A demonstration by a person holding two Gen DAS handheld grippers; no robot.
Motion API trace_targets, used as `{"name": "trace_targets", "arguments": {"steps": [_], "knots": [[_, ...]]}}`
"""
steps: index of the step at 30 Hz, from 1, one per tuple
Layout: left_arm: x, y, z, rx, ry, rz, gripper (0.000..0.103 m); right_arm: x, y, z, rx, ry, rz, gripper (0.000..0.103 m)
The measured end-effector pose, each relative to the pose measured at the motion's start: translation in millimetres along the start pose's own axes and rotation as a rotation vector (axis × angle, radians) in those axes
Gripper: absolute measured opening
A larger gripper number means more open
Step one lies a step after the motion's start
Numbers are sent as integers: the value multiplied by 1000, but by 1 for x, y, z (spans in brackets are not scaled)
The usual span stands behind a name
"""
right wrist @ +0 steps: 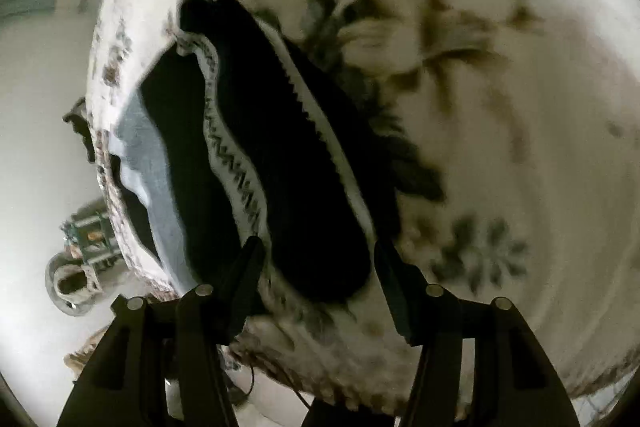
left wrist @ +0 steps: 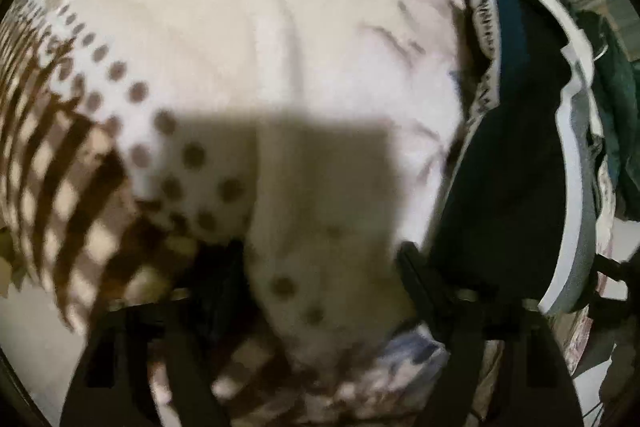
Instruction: Fold small clothes
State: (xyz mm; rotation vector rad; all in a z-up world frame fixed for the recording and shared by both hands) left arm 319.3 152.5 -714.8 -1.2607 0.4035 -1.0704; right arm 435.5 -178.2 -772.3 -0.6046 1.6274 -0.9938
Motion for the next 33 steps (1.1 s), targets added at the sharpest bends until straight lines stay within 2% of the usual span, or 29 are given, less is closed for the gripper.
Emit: {"name": "trace_targets", "arguments": {"steps": [1, 2, 5, 8, 10, 12, 14, 15, 17, 19, 22, 24, 27, 28, 29, 31, 33], "knots": [[3, 4, 1, 1, -11, -2, 98, -4, 3, 1, -10, 1, 10, 20], [5, 8, 1, -1, -14, 3, 103, -9, 2, 3, 12, -8, 22, 20], [15, 21, 4, -7, 9, 66, 103, -28, -30, 13, 145, -129, 14, 18], [21, 26, 4, 29, 33, 120, 103, -27, -66, 24, 245, -156, 8, 17], [26, 27, 1, 10, 66, 137, 103, -17, -70, 28, 258, -201, -40, 17], [28, 25, 2, -22, 67, 121, 103, -7, -54, 27, 208, -199, -81, 20], [24, 11, 10, -20, 19, 80, 103, 3, -34, 20, 76, -170, -76, 26], [24, 2, 16, -9, -15, 60, 103, 8, -31, 21, 43, -147, -78, 28], [24, -15, 33, 33, -59, 19, 103, 7, -36, 34, 69, -123, -39, 31], [31, -25, 58, 90, -81, -36, 103, 3, -43, 52, 110, -126, -17, 57], [53, -17, 97, 127, -96, -141, 103, -10, -39, 84, 136, -123, 55, 59], [91, 12, 125, 114, -75, -218, 103, -20, -26, 100, 122, -147, 73, 58], [121, 52, 148, 63, -57, -285, 75, -45, -1, 116, 94, -174, 108, 59], [131, 61, 154, 47, -57, -306, 54, -50, 7, 119, 86, -187, 108, 58], [134, 62, 156, 36, -63, -327, 42, -56, 17, 122, 75, -203, 100, 58], [135, 60, 168, 57, -102, -359, 36, -62, 29, 128, 73, -218, 87, 58], [128, 60, 178, 65, -159, -380, 36, -67, 38, 134, 79, -208, 87, 58]]}}
Point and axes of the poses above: each gripper's, at about its wrist camera, not at the fingertips, and y roughly the way its jaws point, x to its right, z to its top, the point moved 10 cm from there along y, roughly the way its jaws point, and after that the axes turned 12 degrees about x, right-handed, at the moved point
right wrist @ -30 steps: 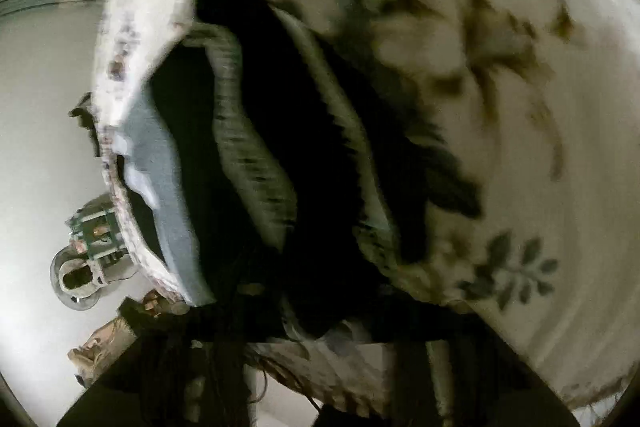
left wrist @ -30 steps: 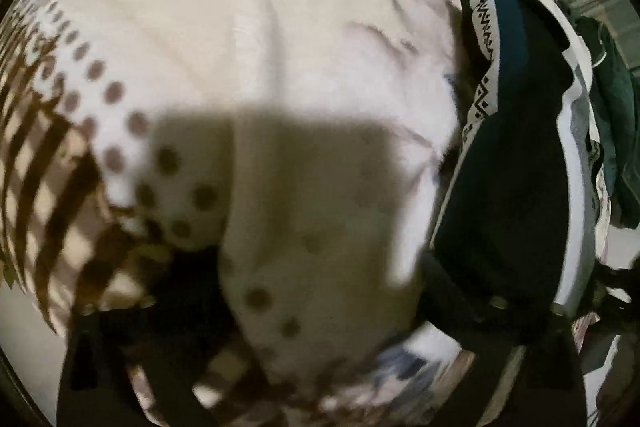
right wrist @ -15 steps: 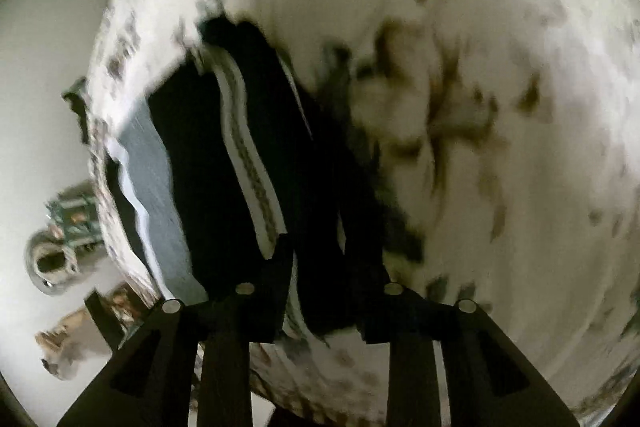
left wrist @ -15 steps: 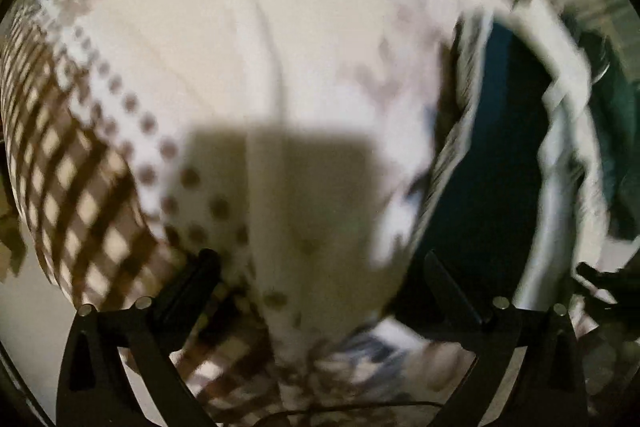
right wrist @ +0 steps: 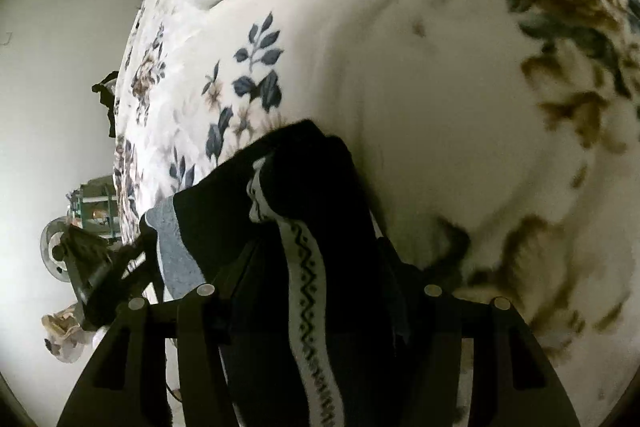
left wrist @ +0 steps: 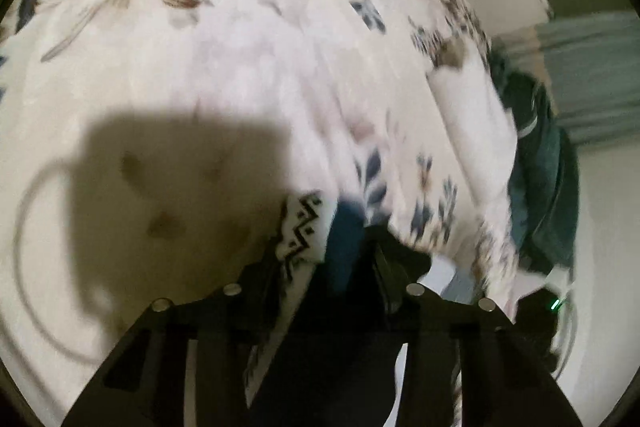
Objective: Fold small clothes
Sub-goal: 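Press the folded sweater down with both tools and release it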
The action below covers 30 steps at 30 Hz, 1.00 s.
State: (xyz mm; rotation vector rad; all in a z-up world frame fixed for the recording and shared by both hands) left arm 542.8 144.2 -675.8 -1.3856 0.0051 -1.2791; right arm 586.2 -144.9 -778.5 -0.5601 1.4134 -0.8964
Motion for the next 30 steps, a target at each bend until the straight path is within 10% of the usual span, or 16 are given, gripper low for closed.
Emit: {"name": "trace_targets", "arguments": {"steps": [3, 9, 13, 16, 21, 23, 27, 30], "knots": [[-17, -2, 4, -19, -129, -38, 36, -3, 9, 11, 17, 27, 12, 56], [-15, -11, 9, -9, -120, -38, 37, -2, 0, 17, 70, -1, 2, 16], [-10, -26, 12, 22, -48, -13, 39, -11, -23, 31, 168, -20, -13, 14], [-10, -34, 4, 18, -36, -26, 62, -13, -36, 45, 199, -31, -11, 13], [-17, -24, -16, -22, -33, -10, 62, 7, -15, 53, 154, -27, -82, 14], [-19, -20, -19, -21, -31, -10, 62, 15, 1, 47, 77, 8, -67, 17], [-19, -19, -19, 3, -66, -45, 61, 21, -11, 31, -12, 75, 6, 60], [-18, -18, -19, 19, -82, -67, 59, 35, -25, -8, -113, 79, -11, 64]]}}
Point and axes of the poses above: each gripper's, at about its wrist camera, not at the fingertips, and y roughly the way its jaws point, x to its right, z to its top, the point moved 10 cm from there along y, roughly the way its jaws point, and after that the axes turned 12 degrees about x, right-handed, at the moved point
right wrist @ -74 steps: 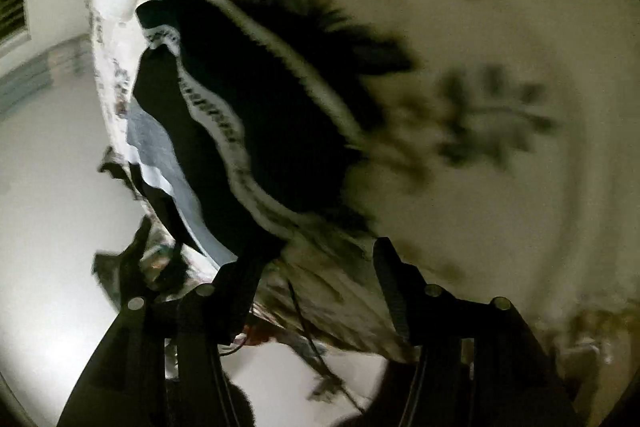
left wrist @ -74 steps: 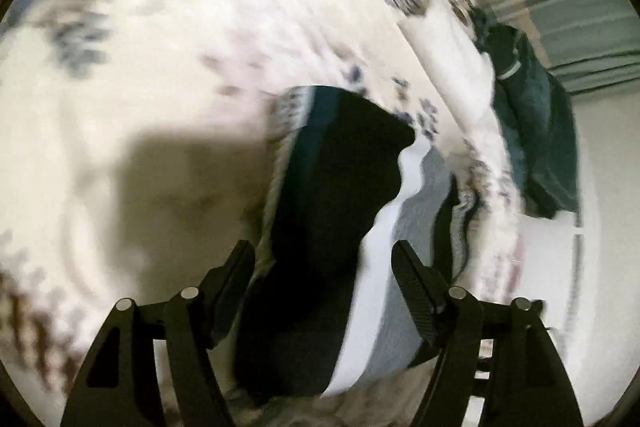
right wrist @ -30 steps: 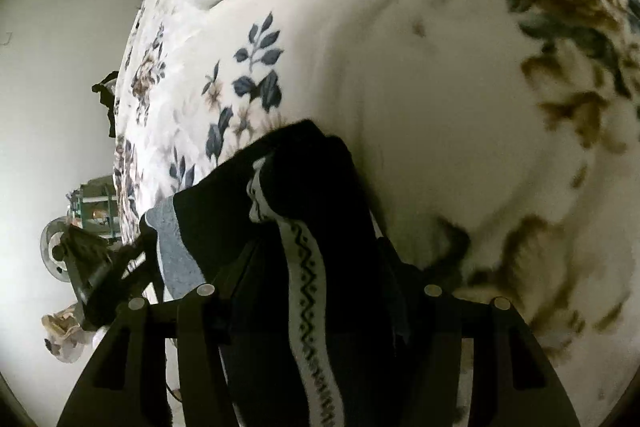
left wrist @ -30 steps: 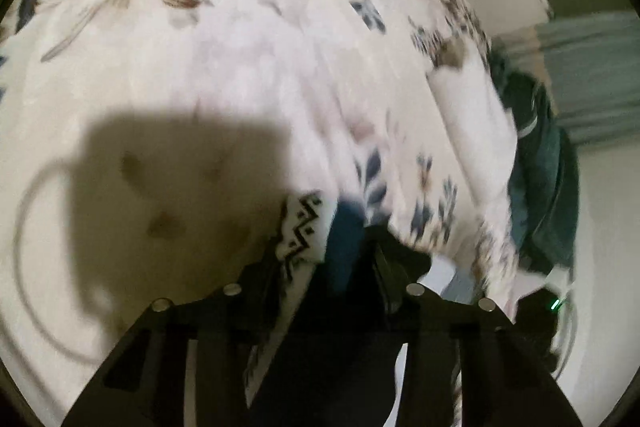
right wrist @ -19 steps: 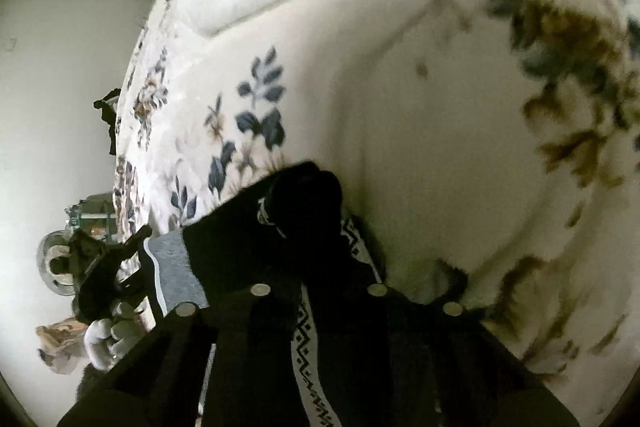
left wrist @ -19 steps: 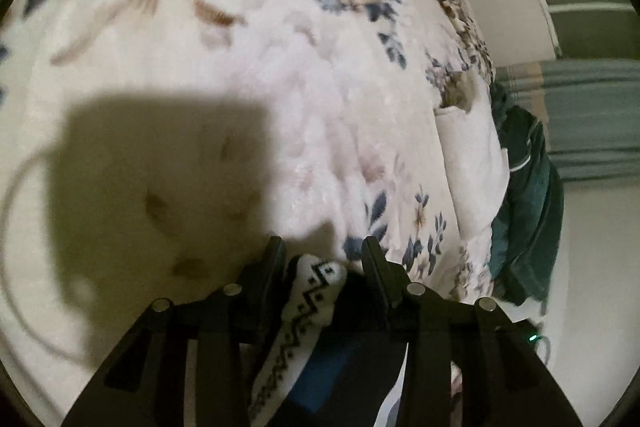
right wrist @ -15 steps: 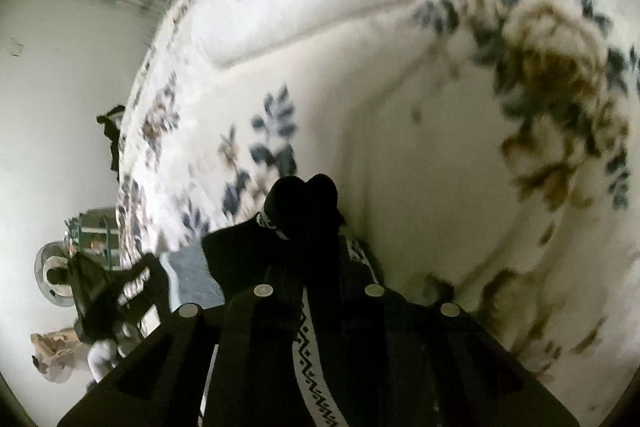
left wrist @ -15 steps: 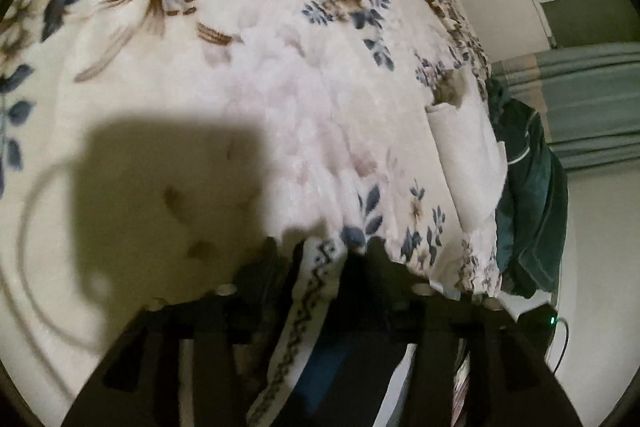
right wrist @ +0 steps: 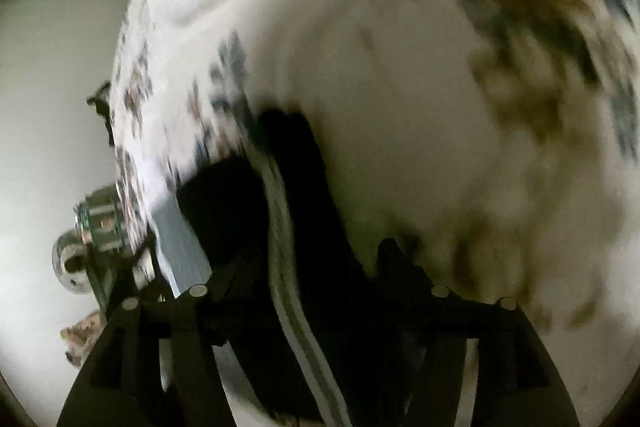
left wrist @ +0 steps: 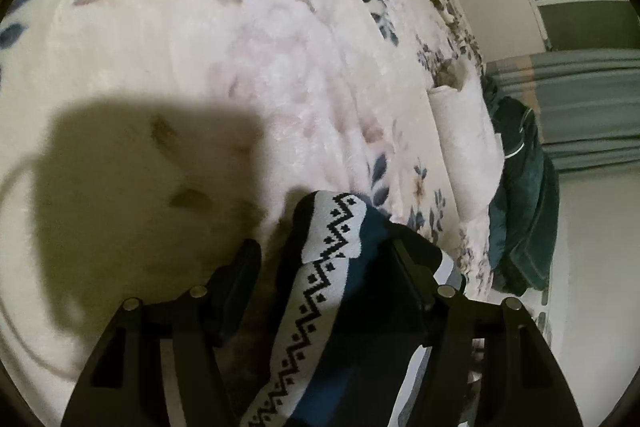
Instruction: Fold small clothes
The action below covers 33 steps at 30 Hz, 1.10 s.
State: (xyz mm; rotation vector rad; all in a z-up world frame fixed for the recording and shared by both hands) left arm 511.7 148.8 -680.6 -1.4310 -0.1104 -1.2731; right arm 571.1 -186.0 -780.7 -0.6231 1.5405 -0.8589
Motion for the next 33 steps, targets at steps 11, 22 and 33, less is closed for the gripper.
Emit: {"name": "trace_targets", "arguments": {"steps": [11, 22, 33], "knots": [[14, 6, -1, -28, 33, -26, 26, 24, -49, -86, 66, 2, -76, 14], [14, 19, 0, -44, 38, -31, 41, 72, -18, -104, -31, 136, -88, 48], [1, 22, 24, 12, -45, -27, 12, 98, -34, -136, -10, 269, 6, 14]]}}
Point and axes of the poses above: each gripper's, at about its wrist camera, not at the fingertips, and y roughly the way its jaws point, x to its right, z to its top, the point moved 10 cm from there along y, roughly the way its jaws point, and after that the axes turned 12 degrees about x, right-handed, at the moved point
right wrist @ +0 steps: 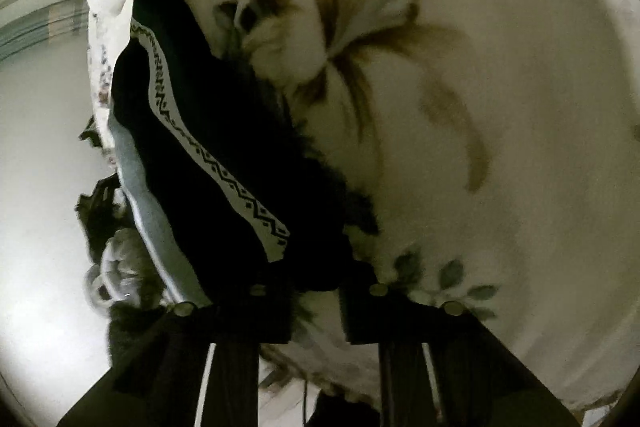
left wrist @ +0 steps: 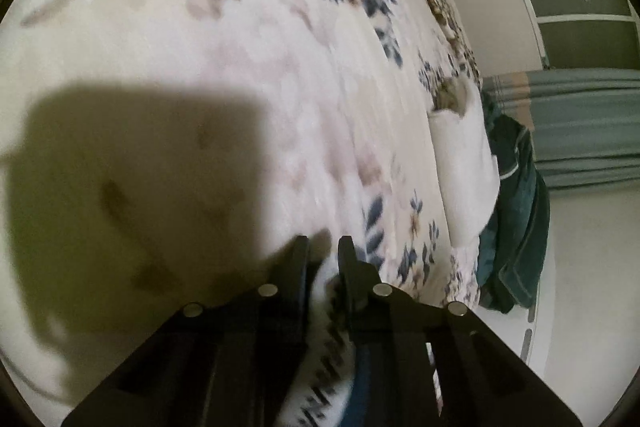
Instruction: Fold small clothes
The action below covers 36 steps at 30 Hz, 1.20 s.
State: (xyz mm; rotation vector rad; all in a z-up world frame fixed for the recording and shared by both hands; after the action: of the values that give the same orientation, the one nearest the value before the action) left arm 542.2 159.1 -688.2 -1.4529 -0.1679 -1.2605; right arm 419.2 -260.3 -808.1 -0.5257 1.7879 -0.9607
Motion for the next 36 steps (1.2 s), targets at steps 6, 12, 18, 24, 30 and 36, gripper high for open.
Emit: {"name": "trace_targets", "arguments": {"steps": [6, 12, 18, 24, 30, 36], "knots": [[9, -25, 8, -6, 36, 6, 25, -13, 1, -1, -32, -123, -33, 29], [14, -37, -5, -1, 107, 32, 50, -66, -24, 66, 138, -215, 13, 56], [15, -11, -24, -33, 131, 46, 46, -138, 26, 139, 163, -253, 139, 51], [11, -7, -22, 0, 105, 41, 19, -159, 34, 168, 267, -315, 95, 9], [7, -5, -21, -39, 39, 38, 23, -141, 51, 176, 215, -266, 41, 11], [8, -57, -38, -67, 99, 64, 54, -123, 19, 143, 106, -182, 98, 55]]}}
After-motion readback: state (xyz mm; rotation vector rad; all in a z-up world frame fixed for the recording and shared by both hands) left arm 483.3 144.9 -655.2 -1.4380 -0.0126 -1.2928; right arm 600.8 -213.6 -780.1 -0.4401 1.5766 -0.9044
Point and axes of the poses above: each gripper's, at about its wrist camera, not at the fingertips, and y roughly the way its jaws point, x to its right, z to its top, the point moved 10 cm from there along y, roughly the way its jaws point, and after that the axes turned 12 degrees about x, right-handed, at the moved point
